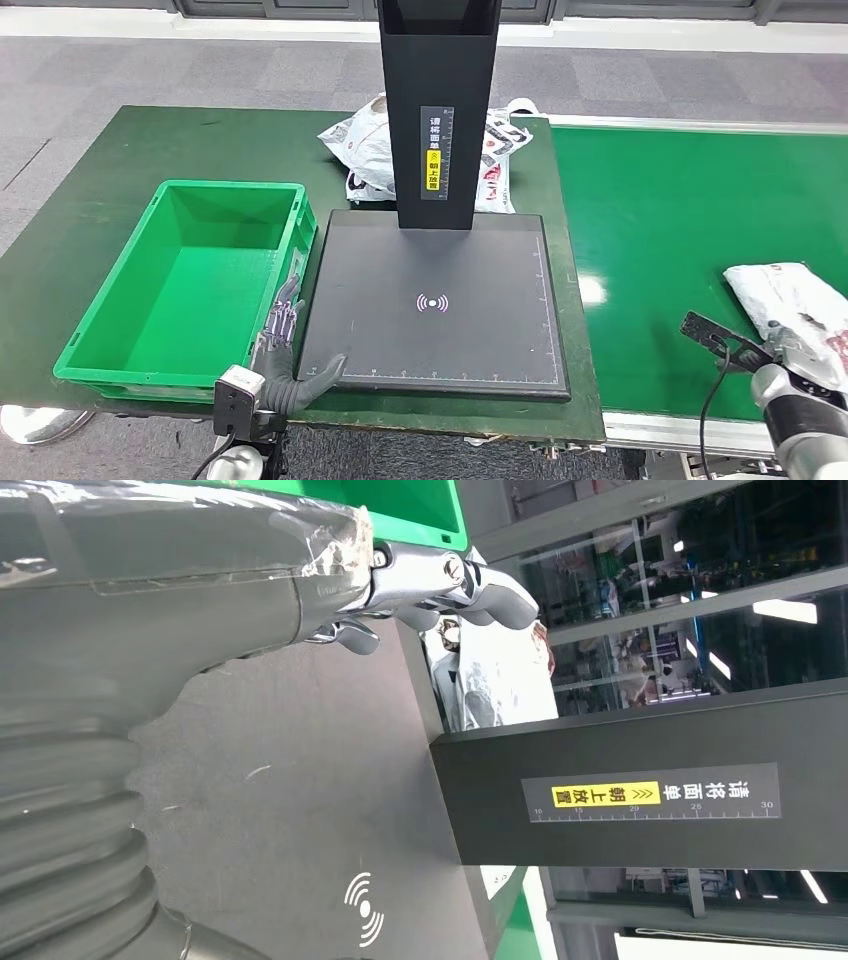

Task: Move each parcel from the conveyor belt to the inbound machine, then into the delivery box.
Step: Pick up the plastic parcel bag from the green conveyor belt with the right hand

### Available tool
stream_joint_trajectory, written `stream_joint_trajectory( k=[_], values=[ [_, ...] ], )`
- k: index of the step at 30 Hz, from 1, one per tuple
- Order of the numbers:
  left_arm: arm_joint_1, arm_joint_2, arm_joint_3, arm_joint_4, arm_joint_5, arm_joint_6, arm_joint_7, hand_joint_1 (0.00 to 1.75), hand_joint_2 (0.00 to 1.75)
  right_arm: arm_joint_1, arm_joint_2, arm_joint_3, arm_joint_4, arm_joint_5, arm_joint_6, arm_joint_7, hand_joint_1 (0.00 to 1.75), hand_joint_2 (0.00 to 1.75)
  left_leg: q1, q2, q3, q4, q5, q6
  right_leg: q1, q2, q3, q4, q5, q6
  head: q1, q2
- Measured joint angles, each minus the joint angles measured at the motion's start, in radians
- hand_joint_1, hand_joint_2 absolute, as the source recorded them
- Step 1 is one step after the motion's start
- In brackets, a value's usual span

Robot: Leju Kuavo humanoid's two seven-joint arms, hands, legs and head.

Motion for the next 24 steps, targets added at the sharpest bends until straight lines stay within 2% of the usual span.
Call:
stream_joint_trajectory(
  k=[9, 15, 24],
  values=[
    [-0.02, -0.004, 0.0, 0.009, -0.012, -0.002, 0.008, 0.0, 1.75, -0.012, -0.01, 0.057, 0.019, 0.064, 0.078, 0.056, 0.0, 1.75, 0.0, 0.0, 0.0, 0.0, 0.0, 0.0, 0.0, 0.0, 0.0, 0.0, 0.0, 0.0, 0.0, 0.0],
    [-0.037, -0.018, 0.002, 0.015, -0.019, 0.007, 0.017, 0.0, 1.75, -0.06, -0.005, 0.063, 0.034, 0.09, 0.059, 0.151, 0.0, 1.75, 0.0, 0.0, 0.0, 0.0, 0.0, 0.0, 0.0, 0.0, 0.0, 0.0, 0.0, 0.0, 0.0, 0.0],
    [-0.048, -0.031, 0.005, 0.028, -0.02, 0.009, 0.02, 0.0, 1.75, -0.109, 0.007, 0.07, 0.059, 0.106, 0.073, 0.152, 0.0, 1.75, 0.0, -0.001, 0.0, 0.0, 0.0, 0.0, 0.0, -0.001, 0.0, 0.0, 0.0, 0.0, 0.0, 0.0]
  ],
)
